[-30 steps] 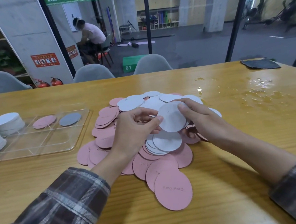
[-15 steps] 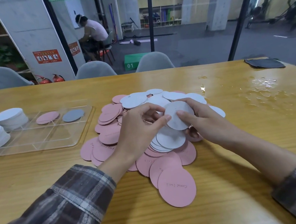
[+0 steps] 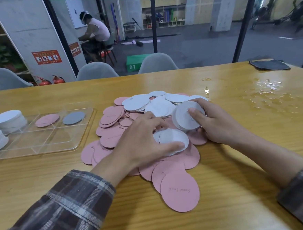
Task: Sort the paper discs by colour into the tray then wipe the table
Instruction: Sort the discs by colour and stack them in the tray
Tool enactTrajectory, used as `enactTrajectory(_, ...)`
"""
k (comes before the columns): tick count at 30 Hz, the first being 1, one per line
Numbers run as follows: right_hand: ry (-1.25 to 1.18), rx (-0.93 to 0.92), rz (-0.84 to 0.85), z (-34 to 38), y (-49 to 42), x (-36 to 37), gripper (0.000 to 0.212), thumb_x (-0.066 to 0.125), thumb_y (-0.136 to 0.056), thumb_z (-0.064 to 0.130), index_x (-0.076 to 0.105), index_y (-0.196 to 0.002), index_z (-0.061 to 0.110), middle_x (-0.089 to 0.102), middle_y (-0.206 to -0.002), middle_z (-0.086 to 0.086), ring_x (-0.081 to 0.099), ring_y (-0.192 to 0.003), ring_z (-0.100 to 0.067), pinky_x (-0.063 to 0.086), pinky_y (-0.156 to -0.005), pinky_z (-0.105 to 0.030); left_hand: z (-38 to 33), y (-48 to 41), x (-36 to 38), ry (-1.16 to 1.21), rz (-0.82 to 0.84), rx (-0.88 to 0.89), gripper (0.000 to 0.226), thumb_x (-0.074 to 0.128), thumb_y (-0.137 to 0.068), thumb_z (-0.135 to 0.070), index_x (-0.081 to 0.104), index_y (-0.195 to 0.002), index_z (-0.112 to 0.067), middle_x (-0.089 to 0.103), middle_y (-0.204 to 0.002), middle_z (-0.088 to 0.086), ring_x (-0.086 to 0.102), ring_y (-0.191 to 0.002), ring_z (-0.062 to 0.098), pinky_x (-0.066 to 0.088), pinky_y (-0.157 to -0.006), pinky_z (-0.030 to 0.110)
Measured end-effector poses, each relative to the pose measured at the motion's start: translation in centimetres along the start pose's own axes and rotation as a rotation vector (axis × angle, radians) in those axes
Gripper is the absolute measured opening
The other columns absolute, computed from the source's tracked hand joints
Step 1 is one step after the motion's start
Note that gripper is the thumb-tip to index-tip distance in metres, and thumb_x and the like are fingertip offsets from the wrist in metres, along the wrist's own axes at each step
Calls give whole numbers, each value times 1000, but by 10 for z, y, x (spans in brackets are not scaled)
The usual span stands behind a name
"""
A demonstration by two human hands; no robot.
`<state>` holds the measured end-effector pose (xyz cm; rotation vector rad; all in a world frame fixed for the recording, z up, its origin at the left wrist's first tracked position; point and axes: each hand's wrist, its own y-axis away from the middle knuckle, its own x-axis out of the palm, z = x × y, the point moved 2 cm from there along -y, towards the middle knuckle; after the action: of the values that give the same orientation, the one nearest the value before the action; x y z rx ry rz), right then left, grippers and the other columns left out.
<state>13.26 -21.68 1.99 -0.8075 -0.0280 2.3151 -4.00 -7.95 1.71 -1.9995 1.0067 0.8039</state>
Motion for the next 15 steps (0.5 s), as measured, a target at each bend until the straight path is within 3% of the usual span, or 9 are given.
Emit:
enactTrajectory(3,6,27,-5,-7,-3,-1,21,47,-108,28,60,-121,18,56,-68,13,53,-45,-4,37,-42,-11,3,2,-2,-30,59,-2,62,80,-57,-80,73,-106,-42,56,-99,-19,52,-99,-2,49,-83,29)
enactTrajectory(7,4,16,7,-8,-3,-1,20,46,-108,28,59,-122,19,57,-55,22,52,-43,-4,36,-41,-11,-2,1,-5,-10,21,45,47,88,-62,-66,77,-101,-42,60,-93,-15,55,-91,3,47,-76,24)
enactTrajectory(9,1,13,8,-8,-3,-1,20,46,-108,28,59,-122,20,57,-56,22,53,-43,-4,36,-41,-11,-1,0,-5,100,-5,28,31,90,-72,-49,79,-100,-40,65,-87,-10,58,-83,7,44,-71,19)
enactTrajectory(11,-9,10,10,-8,-3,-1,21,46,-108,28,60,-123,20,58,-61,23,54,-46,-4,37,-43,-11,1,-3,-6,252,-16,-6,18,85,-84,-33,82,-102,-36,71,-84,-4,62,-76,10,49,-70,24)
enactTrajectory(13,-25,2,23,-4,-1,0,22,46,-109,27,61,-124,22,60,-64,26,55,-50,-3,39,-46,-11,3,-6,-8,427,-13,-46,17,80,-91,-22,83,-106,-30,78,-90,1,72,-84,20,58,-81,35)
enactTrajectory(15,-55,12,39,2,3,1,21,45,-109,27,62,-122,24,59,-63,22,54,-50,-8,42,-48,-16,4,-7,-9,557,-34,-88,18,77,-93,-14,82,-107,-24,80,-93,-2,75,-86,16,60,-87,34)
